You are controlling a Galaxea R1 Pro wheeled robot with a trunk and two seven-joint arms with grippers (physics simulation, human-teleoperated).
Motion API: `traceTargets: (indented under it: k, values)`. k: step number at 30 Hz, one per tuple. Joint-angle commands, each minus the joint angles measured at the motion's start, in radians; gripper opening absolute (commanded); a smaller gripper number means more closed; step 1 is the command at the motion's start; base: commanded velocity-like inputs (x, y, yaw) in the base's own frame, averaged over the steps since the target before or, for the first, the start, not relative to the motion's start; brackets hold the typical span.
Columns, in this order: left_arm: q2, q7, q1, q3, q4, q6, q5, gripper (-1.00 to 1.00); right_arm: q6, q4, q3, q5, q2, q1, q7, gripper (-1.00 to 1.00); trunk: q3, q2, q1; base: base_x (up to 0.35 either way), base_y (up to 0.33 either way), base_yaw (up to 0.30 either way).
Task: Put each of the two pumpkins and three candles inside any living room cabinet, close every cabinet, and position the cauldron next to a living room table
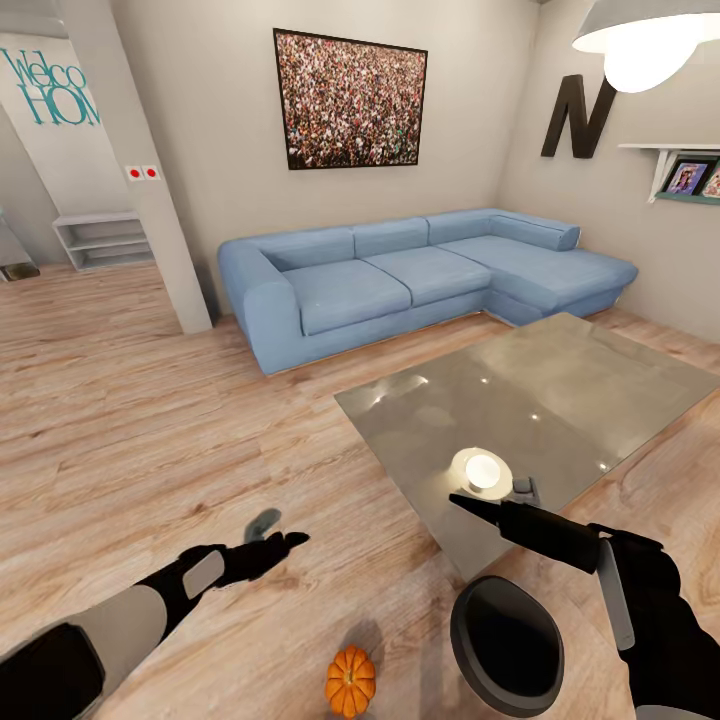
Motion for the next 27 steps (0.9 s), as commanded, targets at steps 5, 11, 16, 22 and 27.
traceTargets:
  k: [5, 11, 16, 22, 27]
  values:
    - [0.016, -0.088, -0.005, -0.011, 0.000, 0.091, -0.016, 1.00, 0.000, 0.000, 0.010, 0.000, 0.000, 0.000, 0.000, 1.00, 0.000, 0.000, 0.000, 0.000, 0.000, 0.000]
    - [0.011, -0.166, 0.009, -0.098, 0.008, 0.074, -0.089, 1.00, 0.001, 0.001, 0.027, -0.003, 0.002, 0.000, 0.000, 1.00, 0.000, 0.000, 0.000, 0.000, 0.000, 0.000]
    - [0.002, -0.173, 0.011, -0.112, 0.007, 0.065, -0.098, 1.00, 0.000, 0.005, 0.029, 0.000, 0.003, 0.000, -0.002, 1.00, 0.000, 0.000, 0.000, 0.000, 0.000, 0.000]
    - [0.011, -0.176, 0.012, -0.111, 0.005, 0.064, -0.091, 1.00, -0.003, 0.030, 0.089, 0.016, 0.002, 0.001, -0.005, 1.00, -0.009, -0.021, 0.012, 0.000, 0.000, 0.000]
    - [0.008, -0.174, 0.012, -0.110, 0.006, 0.064, -0.092, 1.00, -0.003, 0.037, 0.099, 0.025, 0.004, 0.004, -0.005, 1.00, -0.025, -0.056, 0.031, 0.000, 0.000, 0.000]
